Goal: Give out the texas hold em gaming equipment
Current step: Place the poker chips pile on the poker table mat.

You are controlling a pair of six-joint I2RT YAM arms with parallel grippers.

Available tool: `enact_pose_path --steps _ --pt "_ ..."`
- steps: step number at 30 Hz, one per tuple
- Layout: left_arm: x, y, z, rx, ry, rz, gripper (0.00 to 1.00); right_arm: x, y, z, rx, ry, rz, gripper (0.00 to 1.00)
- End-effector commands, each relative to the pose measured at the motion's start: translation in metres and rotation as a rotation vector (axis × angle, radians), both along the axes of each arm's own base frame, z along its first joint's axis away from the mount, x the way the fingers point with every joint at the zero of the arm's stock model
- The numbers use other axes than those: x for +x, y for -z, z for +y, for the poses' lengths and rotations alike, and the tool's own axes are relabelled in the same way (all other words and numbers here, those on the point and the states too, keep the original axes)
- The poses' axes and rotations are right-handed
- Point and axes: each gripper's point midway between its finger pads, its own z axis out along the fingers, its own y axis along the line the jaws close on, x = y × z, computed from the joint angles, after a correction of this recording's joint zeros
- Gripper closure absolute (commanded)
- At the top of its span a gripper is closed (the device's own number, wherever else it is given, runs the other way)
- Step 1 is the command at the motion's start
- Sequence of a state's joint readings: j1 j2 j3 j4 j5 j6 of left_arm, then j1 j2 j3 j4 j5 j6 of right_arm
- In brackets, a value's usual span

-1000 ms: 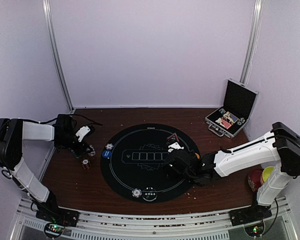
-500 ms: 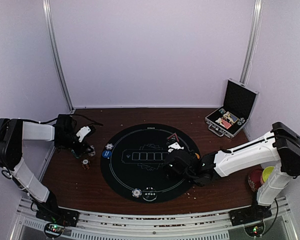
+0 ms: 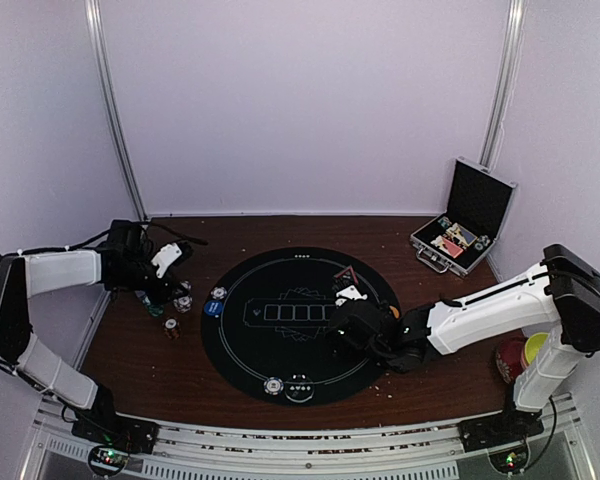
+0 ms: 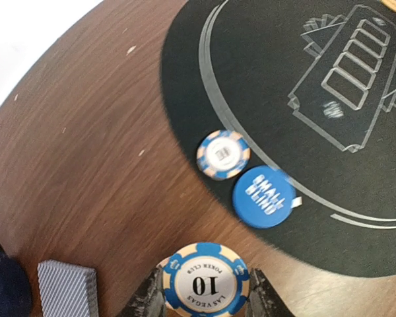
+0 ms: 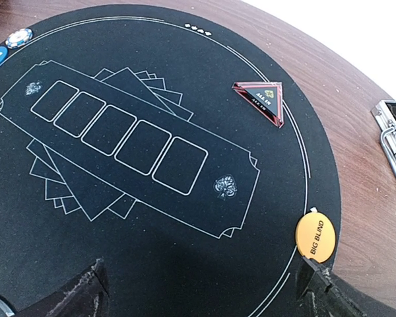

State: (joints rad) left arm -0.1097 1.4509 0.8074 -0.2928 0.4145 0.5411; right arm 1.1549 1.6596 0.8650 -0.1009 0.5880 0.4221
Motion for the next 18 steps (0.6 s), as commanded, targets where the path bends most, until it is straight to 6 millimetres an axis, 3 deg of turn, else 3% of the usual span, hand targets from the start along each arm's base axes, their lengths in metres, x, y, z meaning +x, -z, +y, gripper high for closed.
enact_pose_path --steps 1,10,18 --pt "-0.008 -0.027 -0.038 -0.009 0.123 -0.069 0.73 0.005 -0.020 -0.007 0.006 0.044 -0.062 0.00" --pt "-0.040 -0.049 -0.155 -0.019 0.422 -0.088 0.74 0.018 -0.069 -0.056 0.129 0.165 -0.159 0.00" --pt "-0.053 -0.046 -0.209 -0.017 0.546 -0.055 0.75 0.018 -0.075 -0.062 0.160 0.167 -0.163 0.00"
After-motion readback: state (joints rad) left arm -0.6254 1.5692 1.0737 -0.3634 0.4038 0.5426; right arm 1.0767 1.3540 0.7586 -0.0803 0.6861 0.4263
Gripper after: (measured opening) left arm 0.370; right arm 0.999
